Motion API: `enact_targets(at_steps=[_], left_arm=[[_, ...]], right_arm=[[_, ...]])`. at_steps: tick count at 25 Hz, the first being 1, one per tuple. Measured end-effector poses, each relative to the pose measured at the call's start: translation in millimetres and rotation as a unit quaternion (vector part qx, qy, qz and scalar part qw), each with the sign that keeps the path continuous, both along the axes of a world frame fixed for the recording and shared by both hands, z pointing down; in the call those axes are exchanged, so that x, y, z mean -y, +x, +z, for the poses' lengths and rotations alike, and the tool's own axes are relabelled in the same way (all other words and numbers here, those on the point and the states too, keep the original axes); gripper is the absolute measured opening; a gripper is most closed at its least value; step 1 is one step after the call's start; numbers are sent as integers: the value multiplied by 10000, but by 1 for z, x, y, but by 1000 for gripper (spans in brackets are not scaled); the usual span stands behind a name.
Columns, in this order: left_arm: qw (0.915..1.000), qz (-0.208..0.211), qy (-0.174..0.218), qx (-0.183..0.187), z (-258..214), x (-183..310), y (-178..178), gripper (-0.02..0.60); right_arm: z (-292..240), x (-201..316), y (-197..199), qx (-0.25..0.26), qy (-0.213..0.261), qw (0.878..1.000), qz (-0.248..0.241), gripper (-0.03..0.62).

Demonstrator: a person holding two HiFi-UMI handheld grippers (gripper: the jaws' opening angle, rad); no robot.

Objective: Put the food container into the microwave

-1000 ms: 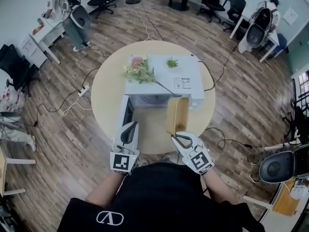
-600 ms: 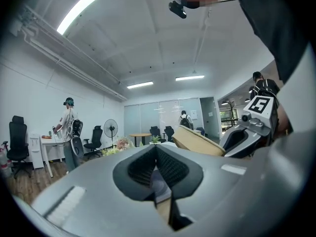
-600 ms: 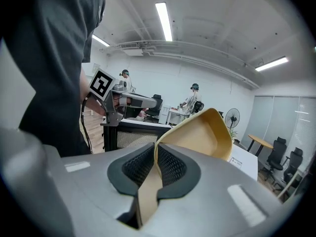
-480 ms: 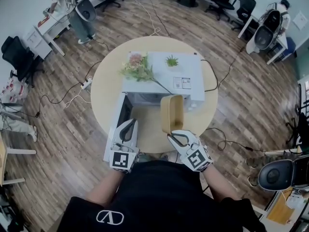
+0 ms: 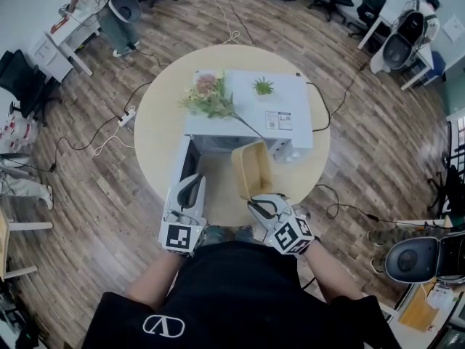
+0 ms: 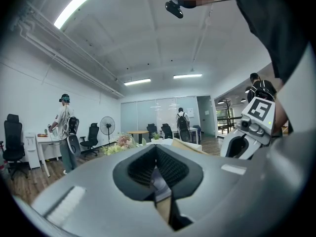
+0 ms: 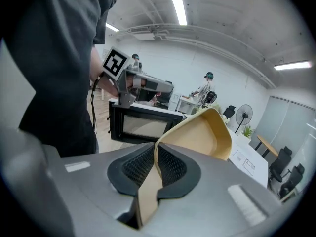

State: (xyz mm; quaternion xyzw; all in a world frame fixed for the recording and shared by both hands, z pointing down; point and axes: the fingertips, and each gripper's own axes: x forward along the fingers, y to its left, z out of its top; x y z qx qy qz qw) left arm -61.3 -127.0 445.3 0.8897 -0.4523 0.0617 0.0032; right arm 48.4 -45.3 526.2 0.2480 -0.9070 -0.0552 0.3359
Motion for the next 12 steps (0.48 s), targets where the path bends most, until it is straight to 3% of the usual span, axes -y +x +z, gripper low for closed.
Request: enact_targets(at_steps=[12], left_arm=[[9995, -80, -303, 23, 33, -8, -11, 0]], right_arm=[[126, 62, -2, -1355, -727, 9880, -107, 31]])
